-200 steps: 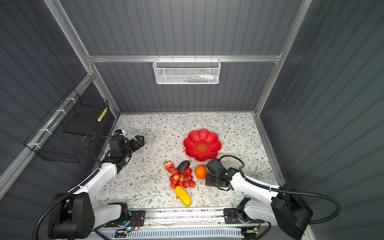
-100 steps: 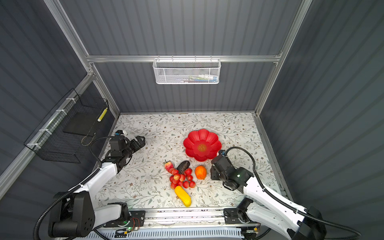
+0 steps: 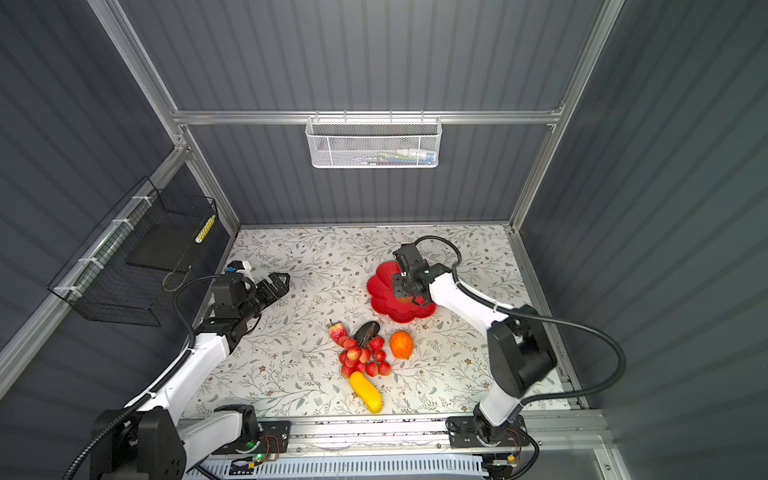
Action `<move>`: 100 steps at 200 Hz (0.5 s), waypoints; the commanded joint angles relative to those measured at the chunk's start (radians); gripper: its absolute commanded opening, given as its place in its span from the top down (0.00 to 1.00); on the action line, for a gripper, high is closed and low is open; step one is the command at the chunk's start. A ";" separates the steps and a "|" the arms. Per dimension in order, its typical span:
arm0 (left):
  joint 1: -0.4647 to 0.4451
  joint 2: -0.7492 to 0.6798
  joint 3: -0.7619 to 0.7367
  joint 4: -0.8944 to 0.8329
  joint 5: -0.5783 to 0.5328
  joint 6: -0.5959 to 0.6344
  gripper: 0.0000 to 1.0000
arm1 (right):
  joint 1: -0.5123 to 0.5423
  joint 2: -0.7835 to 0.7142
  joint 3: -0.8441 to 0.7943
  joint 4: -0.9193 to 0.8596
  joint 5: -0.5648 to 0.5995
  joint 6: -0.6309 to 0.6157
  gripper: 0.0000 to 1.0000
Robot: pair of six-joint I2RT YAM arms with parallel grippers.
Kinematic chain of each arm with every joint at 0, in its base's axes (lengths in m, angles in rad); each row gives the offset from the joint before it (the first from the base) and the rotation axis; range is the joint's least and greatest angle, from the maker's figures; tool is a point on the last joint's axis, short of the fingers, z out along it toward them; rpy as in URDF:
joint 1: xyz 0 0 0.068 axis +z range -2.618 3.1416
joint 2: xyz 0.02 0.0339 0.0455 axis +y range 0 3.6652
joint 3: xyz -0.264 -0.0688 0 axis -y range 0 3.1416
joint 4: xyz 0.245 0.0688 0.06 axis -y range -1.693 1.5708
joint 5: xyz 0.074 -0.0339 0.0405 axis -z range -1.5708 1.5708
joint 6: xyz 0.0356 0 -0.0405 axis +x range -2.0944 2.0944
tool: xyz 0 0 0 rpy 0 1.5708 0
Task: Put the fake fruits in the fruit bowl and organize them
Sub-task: 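Carry the tangerine into the red bowl and release it with the right gripper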
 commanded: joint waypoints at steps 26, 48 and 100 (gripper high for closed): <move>-0.007 -0.079 -0.047 -0.058 0.062 -0.047 0.00 | -0.067 0.156 0.098 0.012 -0.040 -0.095 0.61; -0.007 -0.096 -0.064 -0.067 0.074 -0.041 0.01 | -0.076 0.213 0.121 0.024 -0.035 -0.101 0.59; -0.017 -0.098 -0.084 -0.082 0.100 -0.038 0.03 | -0.078 0.308 0.167 0.013 -0.029 -0.089 0.46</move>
